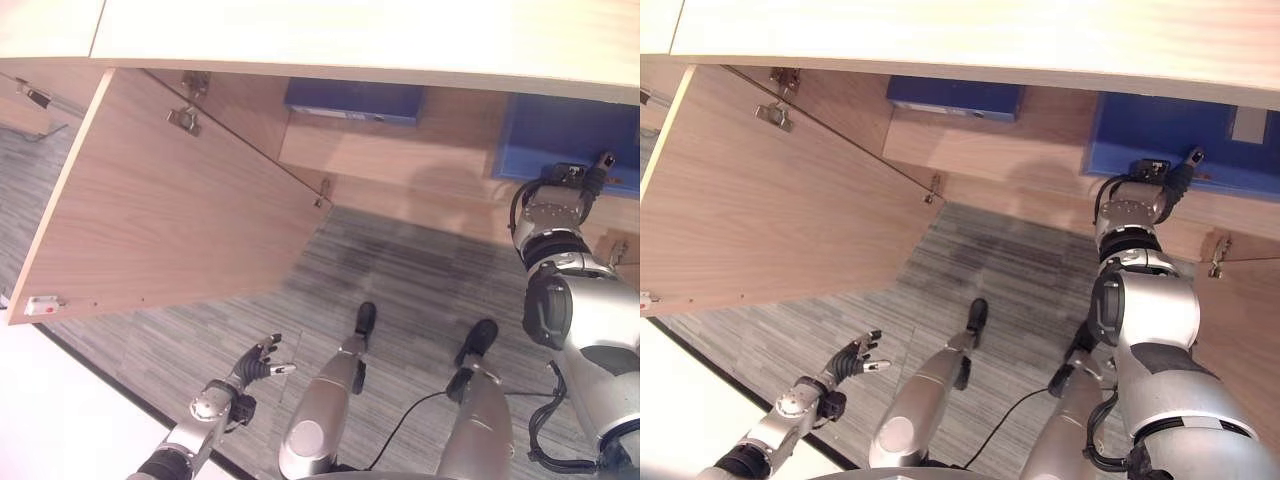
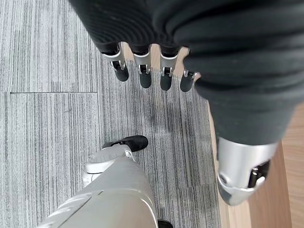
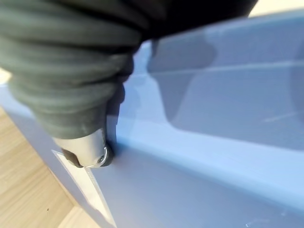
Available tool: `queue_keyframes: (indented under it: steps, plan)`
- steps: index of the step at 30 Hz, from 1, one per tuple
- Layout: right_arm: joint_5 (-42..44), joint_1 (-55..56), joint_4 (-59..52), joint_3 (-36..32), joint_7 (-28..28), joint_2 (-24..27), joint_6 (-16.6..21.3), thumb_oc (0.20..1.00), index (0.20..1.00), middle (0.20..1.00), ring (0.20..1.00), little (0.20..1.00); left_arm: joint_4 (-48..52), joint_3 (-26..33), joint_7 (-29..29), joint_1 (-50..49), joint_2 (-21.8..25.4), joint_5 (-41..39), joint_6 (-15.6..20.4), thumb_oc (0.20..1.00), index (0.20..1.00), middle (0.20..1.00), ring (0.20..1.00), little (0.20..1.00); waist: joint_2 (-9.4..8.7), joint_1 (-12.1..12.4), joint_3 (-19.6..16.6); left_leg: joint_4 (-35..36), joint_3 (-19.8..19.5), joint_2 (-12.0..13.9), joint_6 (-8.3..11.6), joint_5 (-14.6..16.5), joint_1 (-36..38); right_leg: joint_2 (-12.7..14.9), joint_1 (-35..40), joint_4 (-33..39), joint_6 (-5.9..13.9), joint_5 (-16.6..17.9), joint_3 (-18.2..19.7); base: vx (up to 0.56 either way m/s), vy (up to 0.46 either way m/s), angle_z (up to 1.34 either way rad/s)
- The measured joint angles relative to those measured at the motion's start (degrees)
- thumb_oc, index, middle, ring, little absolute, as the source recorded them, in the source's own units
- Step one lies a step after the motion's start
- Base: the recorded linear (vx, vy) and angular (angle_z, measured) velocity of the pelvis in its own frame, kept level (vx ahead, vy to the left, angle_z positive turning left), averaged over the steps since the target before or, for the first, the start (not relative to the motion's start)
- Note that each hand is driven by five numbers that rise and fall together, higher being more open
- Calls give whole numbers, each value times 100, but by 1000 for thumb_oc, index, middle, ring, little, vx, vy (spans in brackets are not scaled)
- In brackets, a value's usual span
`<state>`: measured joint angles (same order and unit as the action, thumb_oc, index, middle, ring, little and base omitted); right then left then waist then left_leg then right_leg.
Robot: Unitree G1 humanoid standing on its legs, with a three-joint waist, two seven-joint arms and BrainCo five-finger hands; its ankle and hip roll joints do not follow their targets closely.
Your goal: Put the empty folder in the office cabinet
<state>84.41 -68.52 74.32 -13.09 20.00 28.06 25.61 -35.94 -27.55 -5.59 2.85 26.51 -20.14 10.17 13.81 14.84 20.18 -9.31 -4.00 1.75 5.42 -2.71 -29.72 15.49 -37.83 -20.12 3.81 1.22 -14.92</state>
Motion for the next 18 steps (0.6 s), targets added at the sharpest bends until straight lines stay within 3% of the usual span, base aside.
queue_keyframes:
  steps: [7,18]
  plan:
    - [-4,-383,3,261,163,576,-124,200,200,200,200,200,3,6,-21,-63,99,-94,67,1000,1000,1000,1000,1000,132,16,-95,-85,-28,-44,3,-5,-187,52,-199,-134,-15,-13,18,4,-13,2]
    - [-280,-1062,119,781,398,968,-307,200,200,200,200,200,3,5,-3,-62,115,-92,72,1000,1000,1000,1000,1000,131,-25,-106,-81,-56,-49,1,-4,-118,56,-115,-144,-43,14,4,14,-12,1]
